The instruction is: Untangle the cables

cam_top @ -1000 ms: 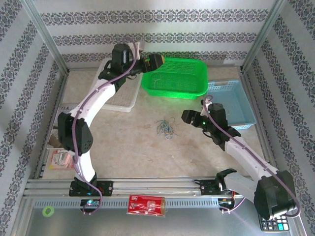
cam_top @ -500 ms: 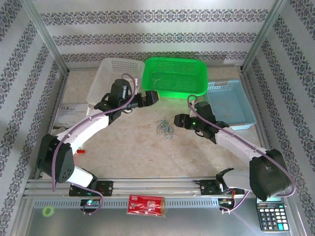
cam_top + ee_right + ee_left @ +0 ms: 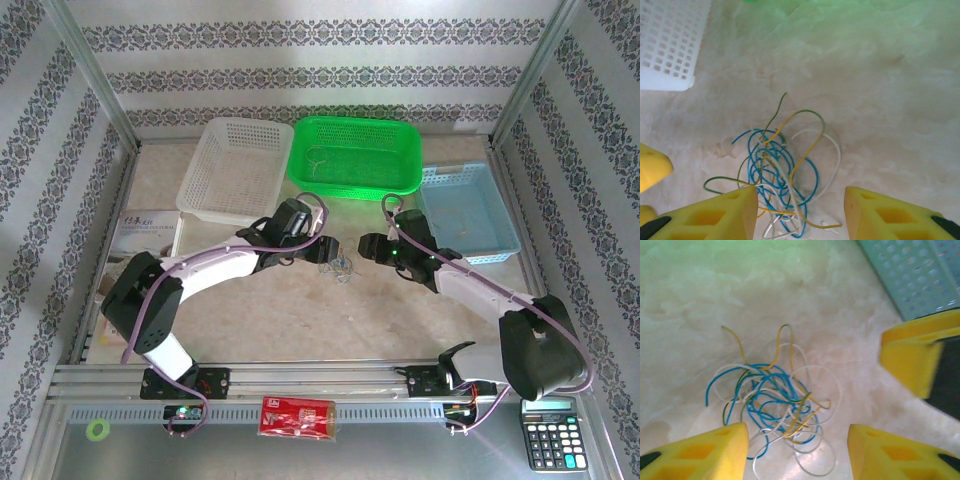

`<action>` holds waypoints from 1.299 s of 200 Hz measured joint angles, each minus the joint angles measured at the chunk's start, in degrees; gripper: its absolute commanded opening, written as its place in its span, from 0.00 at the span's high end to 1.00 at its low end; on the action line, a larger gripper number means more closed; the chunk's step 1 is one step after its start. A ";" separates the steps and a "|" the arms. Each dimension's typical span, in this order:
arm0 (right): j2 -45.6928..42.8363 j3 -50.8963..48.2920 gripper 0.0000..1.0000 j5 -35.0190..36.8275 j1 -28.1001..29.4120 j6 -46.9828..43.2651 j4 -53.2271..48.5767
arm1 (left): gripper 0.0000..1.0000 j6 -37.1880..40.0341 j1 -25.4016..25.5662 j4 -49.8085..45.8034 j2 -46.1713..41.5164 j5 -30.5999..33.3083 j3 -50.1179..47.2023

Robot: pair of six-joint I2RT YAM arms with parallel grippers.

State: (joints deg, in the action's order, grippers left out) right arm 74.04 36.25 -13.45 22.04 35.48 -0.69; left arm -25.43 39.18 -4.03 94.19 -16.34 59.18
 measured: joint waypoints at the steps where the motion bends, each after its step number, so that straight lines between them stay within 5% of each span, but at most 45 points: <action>1: 0.00 -0.02 0.52 0.04 -0.04 0.02 0.02 | 0.51 -0.02 0.00 0.00 0.15 0.07 0.00; 80: 1.11 -0.28 0.52 0.52 -0.46 2.47 1.64 | 0.66 2.16 1.01 0.04 5.99 0.76 3.93; 137: 1.66 -0.39 0.52 0.39 -0.37 3.87 3.17 | 0.68 2.75 1.01 0.04 7.82 0.76 4.96; 204: 6.19 -0.15 0.52 0.09 2.29 5.40 4.90 | 1.00 3.56 1.01 0.07 8.15 0.50 4.96; 260: 10.86 1.95 0.54 0.09 4.63 6.88 7.89 | 1.00 3.80 1.01 0.00 4.46 0.04 4.13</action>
State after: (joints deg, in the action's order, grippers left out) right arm 84.90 38.20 -13.37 26.68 42.37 7.20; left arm -21.63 40.18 -4.03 98.65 -16.29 63.31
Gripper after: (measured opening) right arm 0.469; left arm 0.054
